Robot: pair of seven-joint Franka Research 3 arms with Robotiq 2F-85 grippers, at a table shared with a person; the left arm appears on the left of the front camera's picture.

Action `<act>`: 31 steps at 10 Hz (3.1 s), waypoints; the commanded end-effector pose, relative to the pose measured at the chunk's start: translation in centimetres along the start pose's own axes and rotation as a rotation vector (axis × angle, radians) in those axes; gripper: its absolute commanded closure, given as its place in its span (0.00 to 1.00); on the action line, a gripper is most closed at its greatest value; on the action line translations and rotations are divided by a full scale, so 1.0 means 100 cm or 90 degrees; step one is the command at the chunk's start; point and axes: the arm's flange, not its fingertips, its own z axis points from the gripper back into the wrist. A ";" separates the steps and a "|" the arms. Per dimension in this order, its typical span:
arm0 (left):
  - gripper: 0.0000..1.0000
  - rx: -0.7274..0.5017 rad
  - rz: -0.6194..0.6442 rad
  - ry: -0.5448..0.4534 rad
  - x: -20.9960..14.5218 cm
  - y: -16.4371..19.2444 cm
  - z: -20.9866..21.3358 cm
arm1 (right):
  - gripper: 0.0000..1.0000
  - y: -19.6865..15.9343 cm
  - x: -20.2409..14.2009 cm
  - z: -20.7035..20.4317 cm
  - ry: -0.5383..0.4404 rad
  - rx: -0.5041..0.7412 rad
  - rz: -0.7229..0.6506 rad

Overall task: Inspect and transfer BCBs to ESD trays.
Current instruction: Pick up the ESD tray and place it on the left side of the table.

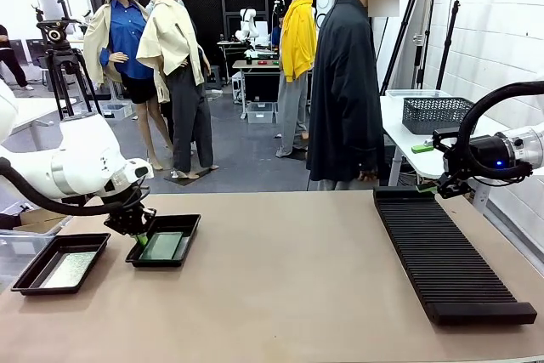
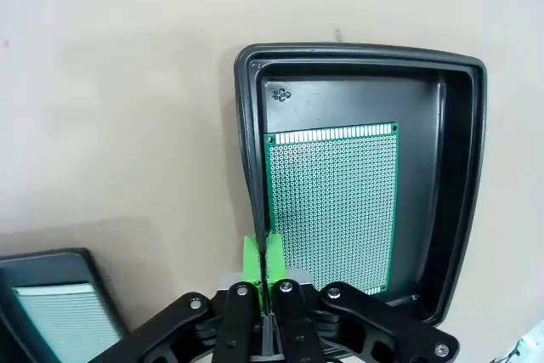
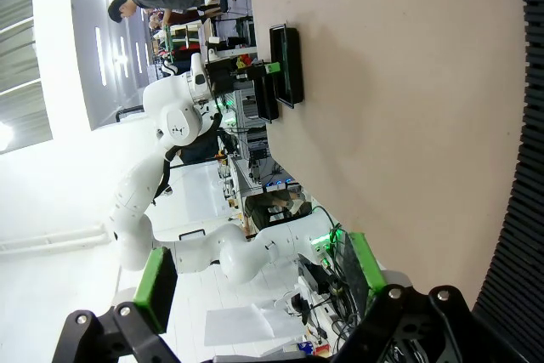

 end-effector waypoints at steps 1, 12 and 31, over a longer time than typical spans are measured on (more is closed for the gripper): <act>1.00 0.024 -0.020 0.011 -0.004 0.018 0.000 | 0.00 0.000 -0.002 -0.002 -0.003 -0.006 -0.004; 1.00 0.039 -0.056 0.033 -0.008 0.035 0.016 | 0.00 0.000 -0.002 -0.002 -0.003 -0.006 -0.004; 0.00 0.063 0.047 0.029 0.001 0.027 0.075 | 0.00 0.000 -0.002 -0.002 -0.003 -0.006 -0.004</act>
